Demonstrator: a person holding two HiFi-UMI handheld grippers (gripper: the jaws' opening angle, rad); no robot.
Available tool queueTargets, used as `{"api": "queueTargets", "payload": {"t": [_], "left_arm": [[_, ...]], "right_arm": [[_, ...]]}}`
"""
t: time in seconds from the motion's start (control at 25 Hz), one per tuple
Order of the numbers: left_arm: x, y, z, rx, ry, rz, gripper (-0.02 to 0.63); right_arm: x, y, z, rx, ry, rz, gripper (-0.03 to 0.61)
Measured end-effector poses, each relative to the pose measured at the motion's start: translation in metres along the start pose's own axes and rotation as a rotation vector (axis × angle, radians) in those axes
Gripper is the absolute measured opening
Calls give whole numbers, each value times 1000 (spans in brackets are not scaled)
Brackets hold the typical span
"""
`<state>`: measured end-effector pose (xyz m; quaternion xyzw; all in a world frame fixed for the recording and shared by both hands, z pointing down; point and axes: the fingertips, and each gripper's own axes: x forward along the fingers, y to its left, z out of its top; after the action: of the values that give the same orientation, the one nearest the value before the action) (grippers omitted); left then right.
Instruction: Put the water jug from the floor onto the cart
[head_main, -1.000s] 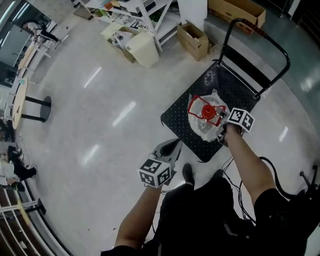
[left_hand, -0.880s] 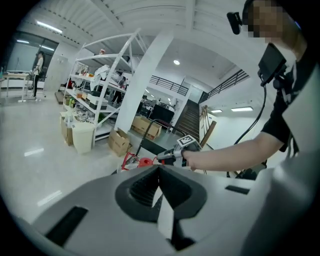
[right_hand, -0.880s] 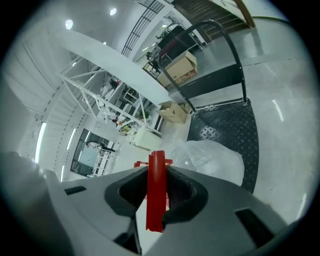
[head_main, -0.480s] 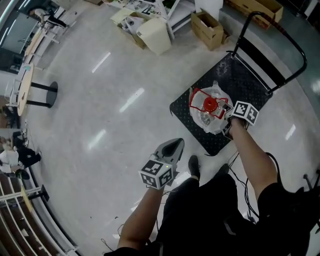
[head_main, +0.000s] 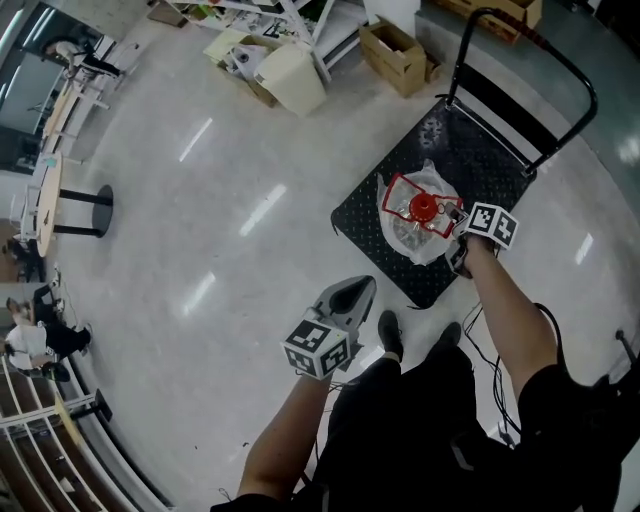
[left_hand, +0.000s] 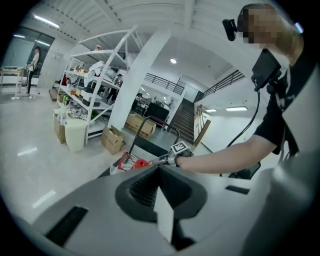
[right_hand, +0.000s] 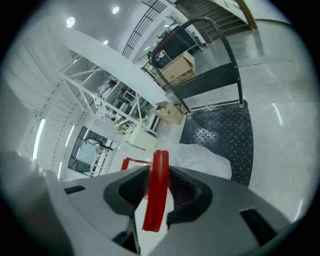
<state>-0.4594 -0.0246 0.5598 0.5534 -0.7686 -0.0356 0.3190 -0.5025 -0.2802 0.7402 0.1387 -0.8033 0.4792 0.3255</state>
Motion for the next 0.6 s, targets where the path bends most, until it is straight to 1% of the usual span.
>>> {"api": "queueTargets", "payload": {"t": [0.12, 0.2, 0.32, 0.4, 0.48, 0.52, 0.6], "left_arm": [[5, -7, 2, 25, 2, -1, 2], [8, -12, 5, 37, -6, -2, 2], [16, -25, 18, 49, -33, -23, 2], [26, -41, 29, 68, -53, -58, 2], [38, -67, 43, 97, -73, -107, 1], [45, -82, 52, 108, -83, -139, 2], [64, -116, 79, 132, -107, -230, 2]], "right_arm": [[-7, -10, 3, -50, 1, -6, 169], [-23, -14, 13, -82, -28, 2, 190], [-62, -16, 37, -110, -106, 16, 196], [-96, -16, 55, -125, -166, 35, 195], [-140, -13, 76, -146, -236, 73, 195], [-166, -9, 88, -161, -277, 101, 195], [-228, 3, 119, -195, -385, 158, 193]]}}
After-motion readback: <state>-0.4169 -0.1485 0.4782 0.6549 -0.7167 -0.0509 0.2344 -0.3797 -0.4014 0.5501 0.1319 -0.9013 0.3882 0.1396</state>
